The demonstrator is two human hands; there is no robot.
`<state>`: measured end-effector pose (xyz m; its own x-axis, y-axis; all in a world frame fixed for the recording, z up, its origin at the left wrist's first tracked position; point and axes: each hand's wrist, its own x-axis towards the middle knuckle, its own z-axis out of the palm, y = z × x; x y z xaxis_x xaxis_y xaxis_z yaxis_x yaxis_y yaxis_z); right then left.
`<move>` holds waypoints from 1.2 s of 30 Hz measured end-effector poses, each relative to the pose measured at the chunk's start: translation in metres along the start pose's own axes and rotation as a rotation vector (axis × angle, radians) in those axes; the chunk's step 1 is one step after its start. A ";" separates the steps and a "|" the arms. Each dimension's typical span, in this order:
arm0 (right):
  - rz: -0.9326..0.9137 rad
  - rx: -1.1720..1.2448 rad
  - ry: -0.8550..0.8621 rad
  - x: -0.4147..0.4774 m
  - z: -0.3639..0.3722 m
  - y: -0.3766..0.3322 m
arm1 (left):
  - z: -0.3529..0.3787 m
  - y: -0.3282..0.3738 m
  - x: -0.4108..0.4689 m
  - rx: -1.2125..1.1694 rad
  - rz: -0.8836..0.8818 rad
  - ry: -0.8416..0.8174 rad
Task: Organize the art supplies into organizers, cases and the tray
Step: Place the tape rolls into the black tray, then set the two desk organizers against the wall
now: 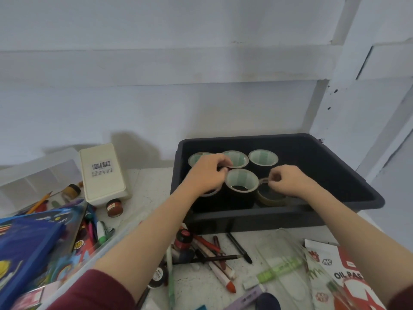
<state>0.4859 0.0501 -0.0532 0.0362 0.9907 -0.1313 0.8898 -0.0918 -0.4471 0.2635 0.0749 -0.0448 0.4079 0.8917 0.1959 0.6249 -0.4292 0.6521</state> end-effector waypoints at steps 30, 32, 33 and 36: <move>0.082 0.092 -0.016 0.033 0.000 0.014 | -0.019 -0.040 0.014 0.849 -0.028 0.046; 0.087 0.109 -0.025 0.034 0.000 0.010 | -0.022 -0.040 0.013 0.766 -0.039 0.045; 0.092 0.110 -0.010 0.035 -0.001 0.008 | -0.025 -0.040 0.010 0.703 -0.042 0.042; 0.104 0.091 0.052 0.034 -0.005 0.001 | -0.035 -0.037 -0.004 0.476 -0.030 0.072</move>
<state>0.4900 0.0841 -0.0532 0.1520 0.9790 -0.1358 0.8352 -0.2007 -0.5121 0.2153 0.0922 -0.0444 0.3482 0.9053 0.2431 0.8778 -0.4060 0.2544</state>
